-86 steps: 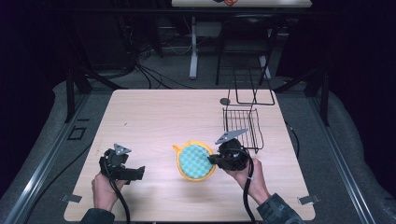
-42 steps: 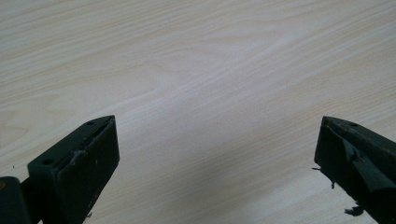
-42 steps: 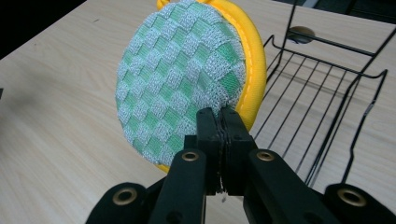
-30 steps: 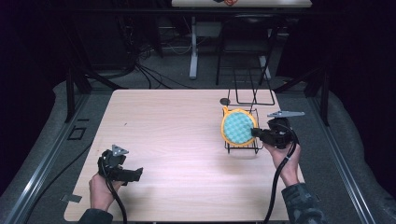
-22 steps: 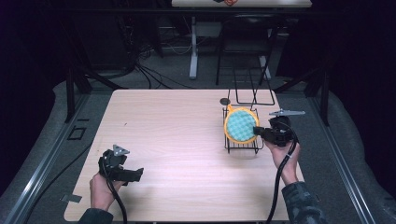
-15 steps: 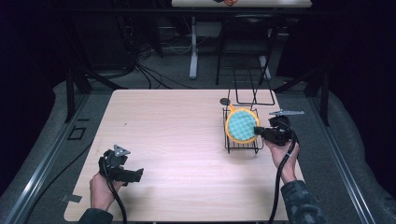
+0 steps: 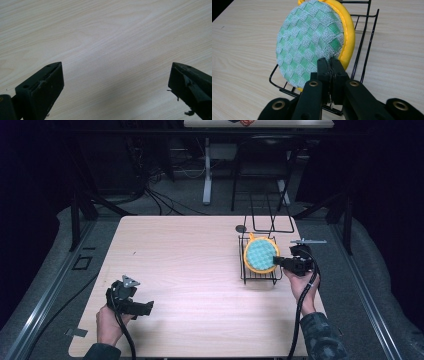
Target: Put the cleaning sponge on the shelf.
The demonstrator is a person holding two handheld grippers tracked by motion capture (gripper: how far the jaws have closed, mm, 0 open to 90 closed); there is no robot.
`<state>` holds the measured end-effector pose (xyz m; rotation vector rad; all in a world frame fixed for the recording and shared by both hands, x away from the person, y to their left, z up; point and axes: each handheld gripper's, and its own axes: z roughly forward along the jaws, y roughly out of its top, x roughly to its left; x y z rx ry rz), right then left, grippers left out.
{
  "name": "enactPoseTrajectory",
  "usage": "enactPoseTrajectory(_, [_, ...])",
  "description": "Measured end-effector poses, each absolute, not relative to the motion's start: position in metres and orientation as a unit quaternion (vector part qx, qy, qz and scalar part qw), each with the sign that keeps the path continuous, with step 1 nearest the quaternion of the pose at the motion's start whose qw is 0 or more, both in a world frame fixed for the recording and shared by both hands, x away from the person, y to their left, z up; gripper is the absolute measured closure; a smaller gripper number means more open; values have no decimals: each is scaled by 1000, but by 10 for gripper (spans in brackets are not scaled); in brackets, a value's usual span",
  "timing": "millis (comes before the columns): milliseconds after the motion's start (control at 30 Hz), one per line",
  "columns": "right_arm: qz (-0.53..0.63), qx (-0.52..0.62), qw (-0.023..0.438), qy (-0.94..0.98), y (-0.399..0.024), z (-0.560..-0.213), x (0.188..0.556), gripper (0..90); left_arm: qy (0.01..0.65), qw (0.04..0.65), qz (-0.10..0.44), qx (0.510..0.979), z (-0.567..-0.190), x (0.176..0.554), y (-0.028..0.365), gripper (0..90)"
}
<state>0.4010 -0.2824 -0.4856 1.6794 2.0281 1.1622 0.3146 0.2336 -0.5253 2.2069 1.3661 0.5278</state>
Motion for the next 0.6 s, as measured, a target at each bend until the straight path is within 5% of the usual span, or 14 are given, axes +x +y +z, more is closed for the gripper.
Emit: enactPoseTrajectory(600, [374, 606, 144, 687, -278, -505, 405, 862, 498, 243, 191, 810, -526, 315, 232, 2])
